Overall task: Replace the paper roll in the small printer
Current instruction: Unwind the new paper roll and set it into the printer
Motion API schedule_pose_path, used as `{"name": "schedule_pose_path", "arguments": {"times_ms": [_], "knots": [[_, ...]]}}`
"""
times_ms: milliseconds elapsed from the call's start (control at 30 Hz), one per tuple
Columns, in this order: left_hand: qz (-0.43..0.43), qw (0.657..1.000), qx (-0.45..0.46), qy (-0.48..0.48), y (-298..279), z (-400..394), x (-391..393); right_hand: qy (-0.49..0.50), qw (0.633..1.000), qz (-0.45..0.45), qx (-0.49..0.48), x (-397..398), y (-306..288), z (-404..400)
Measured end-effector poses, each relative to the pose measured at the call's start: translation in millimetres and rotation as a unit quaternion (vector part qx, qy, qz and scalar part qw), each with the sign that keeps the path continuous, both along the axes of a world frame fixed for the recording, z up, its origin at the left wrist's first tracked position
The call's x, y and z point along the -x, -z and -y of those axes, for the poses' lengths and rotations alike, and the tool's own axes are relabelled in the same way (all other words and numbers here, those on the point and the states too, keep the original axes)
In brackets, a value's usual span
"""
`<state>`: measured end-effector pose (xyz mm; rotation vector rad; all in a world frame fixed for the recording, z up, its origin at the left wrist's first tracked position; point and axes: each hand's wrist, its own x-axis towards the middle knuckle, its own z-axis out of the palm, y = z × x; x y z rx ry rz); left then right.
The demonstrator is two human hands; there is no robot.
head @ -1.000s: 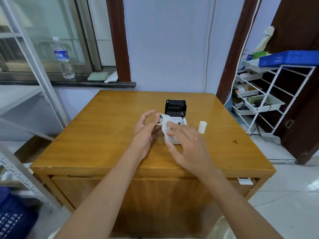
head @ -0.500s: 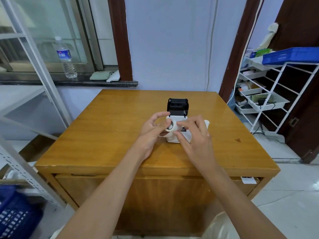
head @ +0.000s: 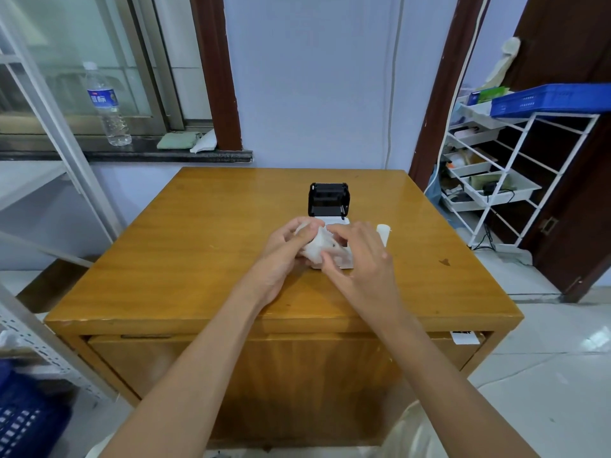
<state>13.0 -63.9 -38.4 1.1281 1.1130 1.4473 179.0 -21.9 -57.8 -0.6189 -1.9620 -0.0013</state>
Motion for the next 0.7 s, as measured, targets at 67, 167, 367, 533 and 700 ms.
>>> {"name": "schedule_pose_path", "arguments": {"times_ms": [67, 167, 367, 533, 700], "knots": [[-0.01, 1.0, -0.002, -0.006, 0.3, 0.5, -0.8, -0.009, 1.0, 0.01, 0.012, 0.8, -0.5, -0.9], [0.001, 1.0, -0.013, -0.008, 1.4, 0.1, -0.5, -0.012, 1.0, 0.012, 0.022, 1.0, -0.1, -1.9], [0.018, 0.999, -0.023, 0.027, -1.8, 2.0, 0.2, 0.007, 0.999, 0.035, 0.028, 0.4, -0.2, -0.9], [-0.015, 0.997, -0.026, 0.075, 2.4, 0.7, -2.3, 0.038, 0.999, 0.011, 0.008, 1.0, -1.5, -1.6], [0.023, 0.994, -0.009, 0.107, 1.1, 1.0, 0.5, 0.021, 0.999, 0.025, -0.023, 0.5, -0.2, 0.3]]}}
